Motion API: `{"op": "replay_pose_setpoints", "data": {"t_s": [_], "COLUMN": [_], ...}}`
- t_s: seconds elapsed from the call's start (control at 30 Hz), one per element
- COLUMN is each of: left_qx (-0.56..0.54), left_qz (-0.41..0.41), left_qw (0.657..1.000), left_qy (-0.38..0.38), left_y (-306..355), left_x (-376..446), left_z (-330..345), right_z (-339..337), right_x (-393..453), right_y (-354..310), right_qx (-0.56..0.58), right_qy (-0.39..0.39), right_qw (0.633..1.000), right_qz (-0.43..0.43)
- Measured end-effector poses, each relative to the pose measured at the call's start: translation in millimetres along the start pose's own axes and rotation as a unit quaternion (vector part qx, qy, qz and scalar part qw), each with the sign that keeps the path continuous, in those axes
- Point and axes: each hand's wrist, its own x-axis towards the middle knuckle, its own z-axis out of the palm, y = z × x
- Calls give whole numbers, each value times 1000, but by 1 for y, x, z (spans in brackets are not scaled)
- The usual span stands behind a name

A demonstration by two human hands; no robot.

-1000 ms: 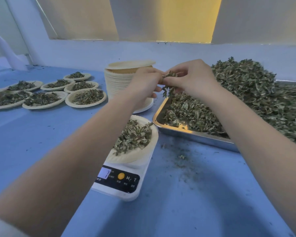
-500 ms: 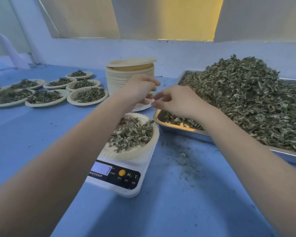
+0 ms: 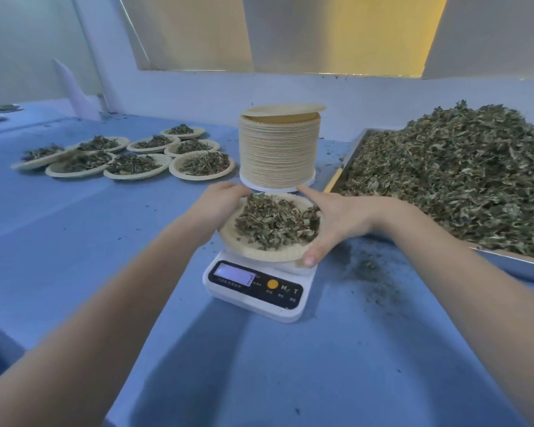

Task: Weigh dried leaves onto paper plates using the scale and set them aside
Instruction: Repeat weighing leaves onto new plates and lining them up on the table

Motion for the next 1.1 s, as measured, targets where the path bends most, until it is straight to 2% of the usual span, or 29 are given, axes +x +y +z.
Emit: {"op": "replay_pose_setpoints", "data": {"t_s": [0.3, 0.47, 0.6, 0.73, 0.93, 1.1], "left_qx": [-35, -40, 4, 12, 25, 28], "left_qz": [19, 13, 7, -41, -107, -136], "left_qw": [998, 996, 991, 983, 976, 972], "left_qy": [43, 83, 131, 178, 187, 191], "left_y": [9, 9, -5, -33, -76, -97], "left_x": [4, 11, 18, 27, 42, 65], "left_z": [-8, -36, -70, -106, -146, -162], "right_z": [-1, -10, -7, 6, 33, 40], "right_x": [-8, 13, 48, 95, 156, 199], "right_y": [-7, -31, -61, -93, -132, -145], "right_qx": [59, 58, 68, 44, -8, -5], "right_qy": [50, 44, 38, 13, -9, 9], "right_qw": [997, 996, 993, 993, 993, 994], "right_qz": [-23, -59, -87, -108, -121, -104]}}
